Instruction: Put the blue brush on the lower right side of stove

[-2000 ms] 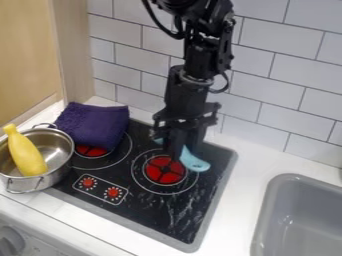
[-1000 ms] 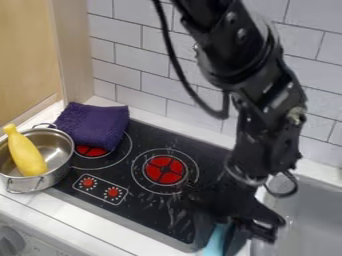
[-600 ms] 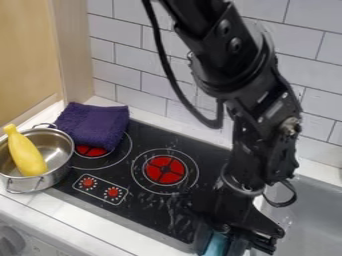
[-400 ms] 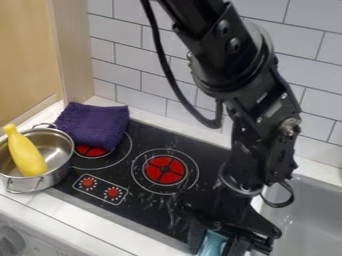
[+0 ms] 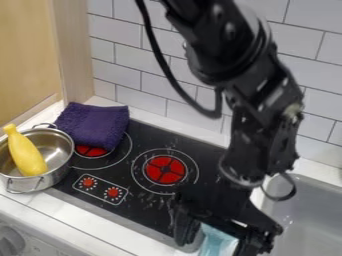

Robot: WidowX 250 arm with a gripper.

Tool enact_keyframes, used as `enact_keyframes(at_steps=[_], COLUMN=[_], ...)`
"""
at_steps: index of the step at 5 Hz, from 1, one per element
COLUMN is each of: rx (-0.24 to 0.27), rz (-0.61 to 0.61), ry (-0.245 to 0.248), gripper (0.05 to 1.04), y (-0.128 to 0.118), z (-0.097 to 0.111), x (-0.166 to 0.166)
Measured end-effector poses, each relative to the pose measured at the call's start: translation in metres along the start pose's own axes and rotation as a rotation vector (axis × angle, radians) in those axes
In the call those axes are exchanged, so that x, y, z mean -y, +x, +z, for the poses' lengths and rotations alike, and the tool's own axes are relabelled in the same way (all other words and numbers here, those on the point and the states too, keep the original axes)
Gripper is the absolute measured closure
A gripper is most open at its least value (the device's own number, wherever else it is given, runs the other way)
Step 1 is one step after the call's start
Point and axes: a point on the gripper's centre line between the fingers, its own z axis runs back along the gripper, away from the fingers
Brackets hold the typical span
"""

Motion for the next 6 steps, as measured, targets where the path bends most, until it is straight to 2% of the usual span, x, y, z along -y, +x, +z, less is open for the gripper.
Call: enact_keyframes(at_steps=[1,2,3,4,5,6], rx=[0.009,-0.010,-0.036,-0.004,-0.019,-0.073], rz=[0.010,0.067,0.105,0.110,0.163,0.207], ry=[-0.021,-0.011,0.010,0.000,-0.020,-0.029], gripper=[0.079,0.085,0.085,0.085,0.085,0.085], y=[0.006,0.017,0.024,0.031,0.037,0.039], z=[0.021,0.036,0.039,0.042,0.035,0.020], x=[0.002,-0.007,-0.029,-0.061,-0.095,-0.118])
